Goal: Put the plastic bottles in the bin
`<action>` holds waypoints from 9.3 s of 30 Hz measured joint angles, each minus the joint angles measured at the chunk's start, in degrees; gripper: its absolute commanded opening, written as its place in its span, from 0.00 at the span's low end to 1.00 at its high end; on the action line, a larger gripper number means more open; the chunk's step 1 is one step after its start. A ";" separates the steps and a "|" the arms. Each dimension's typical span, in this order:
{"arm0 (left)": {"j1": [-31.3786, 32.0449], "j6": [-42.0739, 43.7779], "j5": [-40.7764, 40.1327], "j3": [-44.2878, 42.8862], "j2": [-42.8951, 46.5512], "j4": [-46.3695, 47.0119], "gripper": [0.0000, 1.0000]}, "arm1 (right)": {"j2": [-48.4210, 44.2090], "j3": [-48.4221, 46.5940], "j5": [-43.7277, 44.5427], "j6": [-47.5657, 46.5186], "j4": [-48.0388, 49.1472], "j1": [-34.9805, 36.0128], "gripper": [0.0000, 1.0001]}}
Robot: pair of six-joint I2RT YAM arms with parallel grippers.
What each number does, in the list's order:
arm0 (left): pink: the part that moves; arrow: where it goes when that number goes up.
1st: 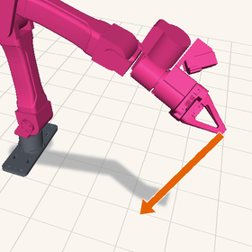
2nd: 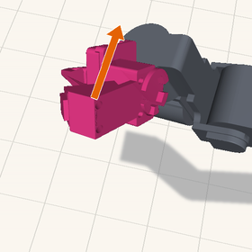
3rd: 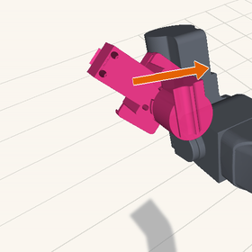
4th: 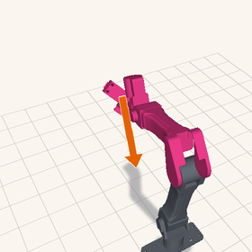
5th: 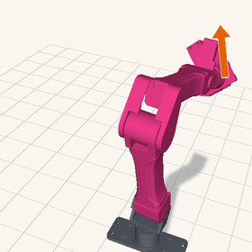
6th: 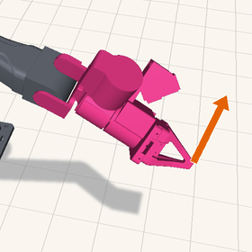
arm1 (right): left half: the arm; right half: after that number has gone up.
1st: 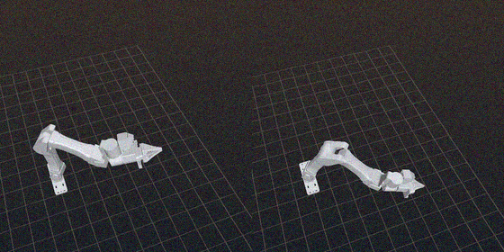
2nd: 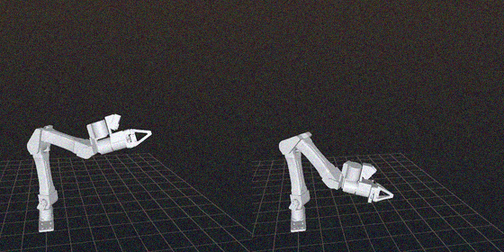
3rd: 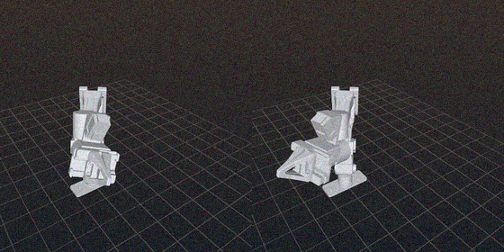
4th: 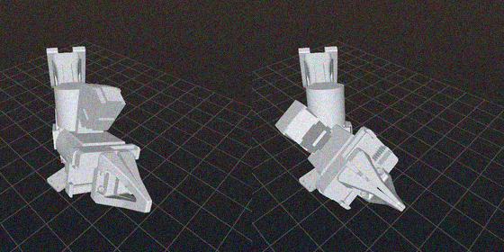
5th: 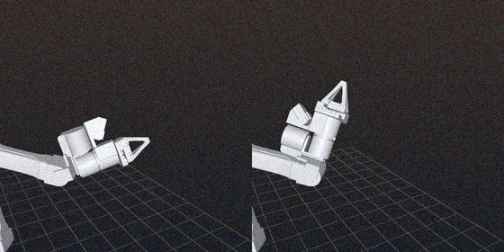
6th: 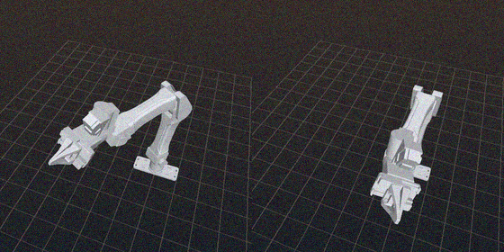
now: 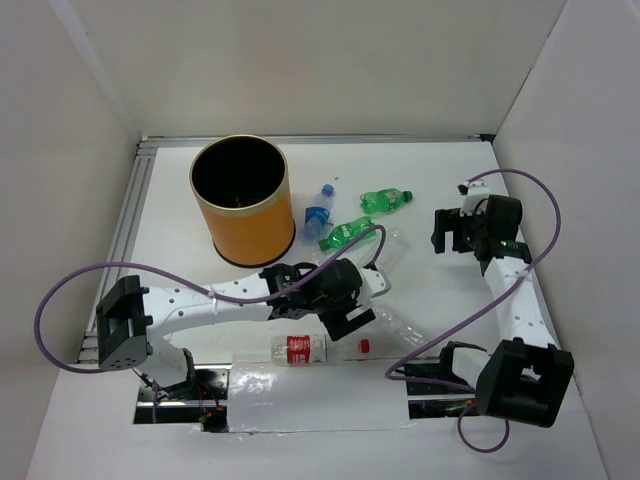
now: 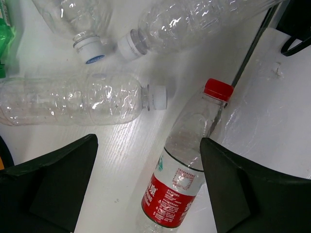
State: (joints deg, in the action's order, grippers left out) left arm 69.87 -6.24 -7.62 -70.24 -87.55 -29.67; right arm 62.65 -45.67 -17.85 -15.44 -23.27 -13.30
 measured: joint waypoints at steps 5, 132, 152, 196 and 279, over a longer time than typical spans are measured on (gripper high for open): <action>0.00 -0.04 0.02 0.28 0.72 0.11 0.99 | -0.04 0.02 -1.22 -0.28 0.00 0.00 1.00; -12.61 -39.28 -22.62 10.58 6.19 13.33 1.00 | -1.01 -3.98 -9.22 -38.23 -14.16 31.71 1.00; -10.82 -50.93 -20.22 -6.91 -25.51 -0.15 0.52 | -6.12 -1.40 -23.41 -55.87 -12.87 21.33 1.00; -45.64 -17.68 -38.86 -23.63 -4.96 15.58 0.71 | 32.30 -15.58 -6.34 23.15 -13.49 17.27 0.89; 8.07 23.89 4.26 12.31 -18.97 48.39 0.38 | 10.80 -21.81 -58.71 -18.78 -18.80 -14.23 0.80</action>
State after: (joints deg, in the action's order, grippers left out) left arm 77.93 17.65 -3.36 -57.93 -106.52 18.72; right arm 73.45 -67.48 -76.55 -34.22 -42.06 -27.53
